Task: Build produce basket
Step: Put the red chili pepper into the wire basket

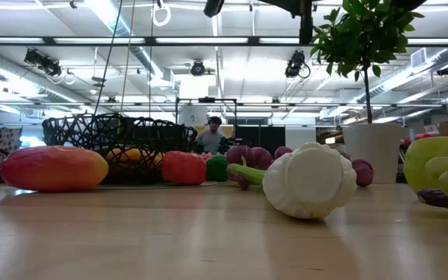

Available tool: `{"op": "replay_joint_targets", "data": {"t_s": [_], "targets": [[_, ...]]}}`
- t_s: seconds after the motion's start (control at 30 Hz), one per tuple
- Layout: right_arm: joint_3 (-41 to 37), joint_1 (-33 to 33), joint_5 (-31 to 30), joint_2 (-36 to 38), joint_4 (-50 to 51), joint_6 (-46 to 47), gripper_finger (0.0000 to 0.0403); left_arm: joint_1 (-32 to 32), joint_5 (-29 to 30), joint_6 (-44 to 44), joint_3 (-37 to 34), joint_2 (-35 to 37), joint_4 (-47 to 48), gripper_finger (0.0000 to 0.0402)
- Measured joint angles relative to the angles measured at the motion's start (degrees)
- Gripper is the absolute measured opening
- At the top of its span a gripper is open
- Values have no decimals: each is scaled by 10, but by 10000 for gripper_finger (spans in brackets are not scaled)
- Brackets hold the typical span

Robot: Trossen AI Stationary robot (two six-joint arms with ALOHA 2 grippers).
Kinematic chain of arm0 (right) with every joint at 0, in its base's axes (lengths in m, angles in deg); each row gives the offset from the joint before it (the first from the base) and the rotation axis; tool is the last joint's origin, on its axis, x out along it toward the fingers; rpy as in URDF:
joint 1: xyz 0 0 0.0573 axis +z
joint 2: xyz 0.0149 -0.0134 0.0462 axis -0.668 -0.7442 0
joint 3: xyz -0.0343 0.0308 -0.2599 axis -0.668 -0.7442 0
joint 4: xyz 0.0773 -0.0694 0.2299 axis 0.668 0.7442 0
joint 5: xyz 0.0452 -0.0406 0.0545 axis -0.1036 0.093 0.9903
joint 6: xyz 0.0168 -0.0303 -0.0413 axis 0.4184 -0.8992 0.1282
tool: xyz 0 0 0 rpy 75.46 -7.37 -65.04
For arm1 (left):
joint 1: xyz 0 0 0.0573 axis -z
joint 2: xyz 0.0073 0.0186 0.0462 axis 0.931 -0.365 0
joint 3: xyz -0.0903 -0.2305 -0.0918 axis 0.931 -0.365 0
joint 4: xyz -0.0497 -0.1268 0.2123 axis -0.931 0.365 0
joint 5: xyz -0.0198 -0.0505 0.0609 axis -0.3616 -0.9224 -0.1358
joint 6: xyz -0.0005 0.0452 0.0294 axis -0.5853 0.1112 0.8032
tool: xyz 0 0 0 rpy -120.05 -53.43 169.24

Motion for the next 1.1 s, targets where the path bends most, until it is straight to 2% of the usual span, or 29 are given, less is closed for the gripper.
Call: {"op": "replay_joint_targets", "data": {"t_s": [0.17,0.47,0.63,0.77,1.1], "targets": [[1,0,-7,1,25,12,136,0,2,0,-1,-1,-1,63],[1,0,4,1,63,23,192,-7,8,20,-1,0,13,89],[1,0,69,1,152,83,224,-28,7,53,-1,6,117,84],[0,2,116,1,209,121,234,-49,6,100,-1,7,210,88],[0,22,119,1,235,131,234,-114,40,215,-1,7,388,93]]}}
